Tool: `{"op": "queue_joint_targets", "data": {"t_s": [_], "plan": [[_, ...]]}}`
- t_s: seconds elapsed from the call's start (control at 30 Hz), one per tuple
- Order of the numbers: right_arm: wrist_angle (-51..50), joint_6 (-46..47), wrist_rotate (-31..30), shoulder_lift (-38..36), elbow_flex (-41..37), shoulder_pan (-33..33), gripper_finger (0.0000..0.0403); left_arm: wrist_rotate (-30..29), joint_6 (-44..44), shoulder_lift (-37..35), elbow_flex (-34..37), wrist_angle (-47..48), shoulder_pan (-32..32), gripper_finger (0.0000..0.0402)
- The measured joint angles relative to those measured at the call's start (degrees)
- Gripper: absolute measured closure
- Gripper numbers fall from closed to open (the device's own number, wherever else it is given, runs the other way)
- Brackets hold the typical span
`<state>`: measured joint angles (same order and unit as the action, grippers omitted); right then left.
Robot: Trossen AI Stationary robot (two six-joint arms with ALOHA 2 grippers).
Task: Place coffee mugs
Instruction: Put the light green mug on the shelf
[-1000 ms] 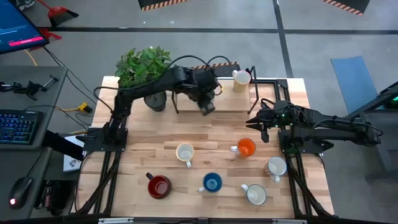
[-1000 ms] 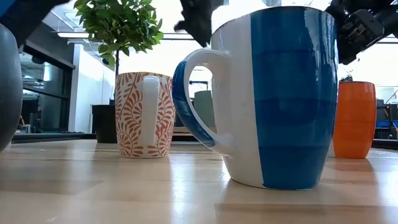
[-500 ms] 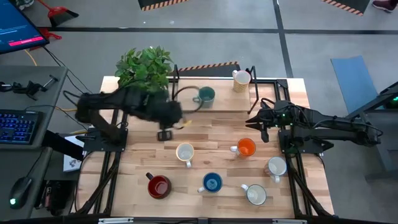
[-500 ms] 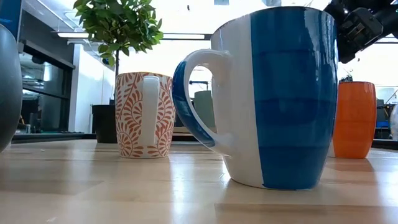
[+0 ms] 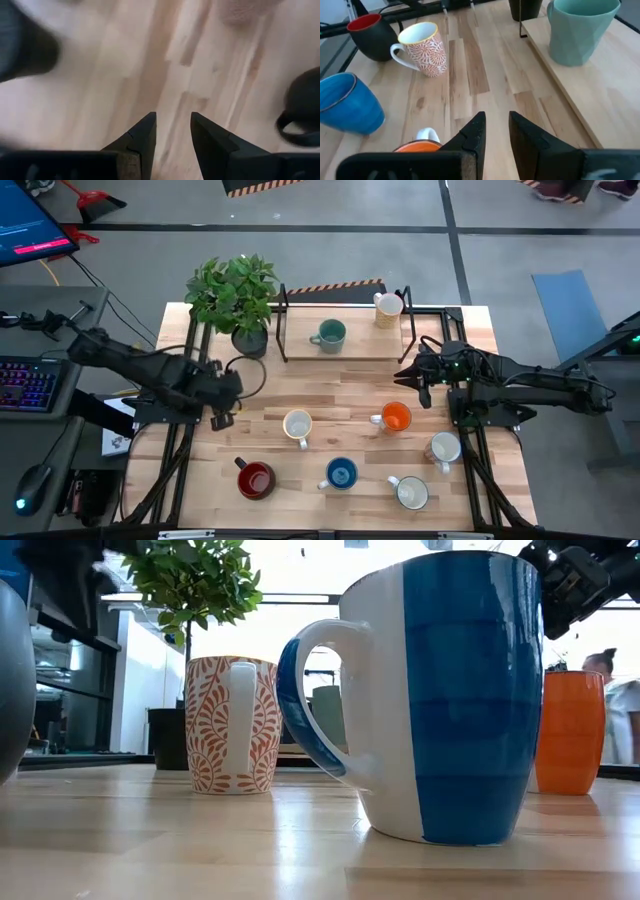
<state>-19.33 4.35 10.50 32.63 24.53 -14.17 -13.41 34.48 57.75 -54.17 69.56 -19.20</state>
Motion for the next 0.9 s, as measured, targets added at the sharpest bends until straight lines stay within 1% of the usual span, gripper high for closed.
{"op": "queue_joint_targets", "data": {"t_s": [0.1, 0.2, 0.27, 0.33, 0.43, 0.53, 0.63, 0.7, 0.8, 0.9], "plan": [[0.33, 0.21, -0.68, 0.50, 0.00, 0.00, 0.0337, 0.02, 1.96, -6.08, 6.86, -3.78, -2.31, 0.0291], [0.97, 1.61, -3.37, 1.08, 0.00, 0.00, 0.0337, -2.59, 3.44, -12.03, 12.94, -7.52, -4.48, 0.0291], [0.74, 2.25, -3.97, 1.71, 0.00, 0.00, 0.0336, -4.43, 3.38, -16.13, 17.49, -12.96, -5.92, 0.0291], [1.30, 2.71, -3.12, 2.45, 0.00, 0.00, 0.0331, -5.27, 3.34, -19.87, 22.14, -19.05, -7.01, 0.0291], [3.62, 5.08, -1.76, 3.89, 0.00, 0.00, 0.0313, -6.59, 1.02, -24.31, 28.98, -29.05, -7.93, 0.0291], [6.74, 5.92, -0.12, 5.23, 0.12, 0.00, 0.0283, -7.83, -1.73, -26.94, 34.15, -36.01, -7.86, 0.0291], [7.34, 6.25, 0.13, 6.19, 1.89, 0.00, 0.0250, -8.63, -1.58, -27.86, 36.59, -41.21, -7.36, 0.0291], [6.12, 6.28, 0.13, 6.65, 4.03, 0.00, 0.0230, -8.74, -1.66, -27.81, 36.65, -42.32, -7.34, 0.0291], [1.21, 5.83, 0.01, 7.95, 8.07, 0.35, 0.0209, -9.51, -2.24, -27.79, 36.65, -43.36, -7.34, 0.0291], [-4.92, 4.23, -2.65, 10.47, 12.38, 1.65, 0.0202, -10.61, -3.11, -27.77, 36.65, -43.39, -7.34, 0.0291]]}}
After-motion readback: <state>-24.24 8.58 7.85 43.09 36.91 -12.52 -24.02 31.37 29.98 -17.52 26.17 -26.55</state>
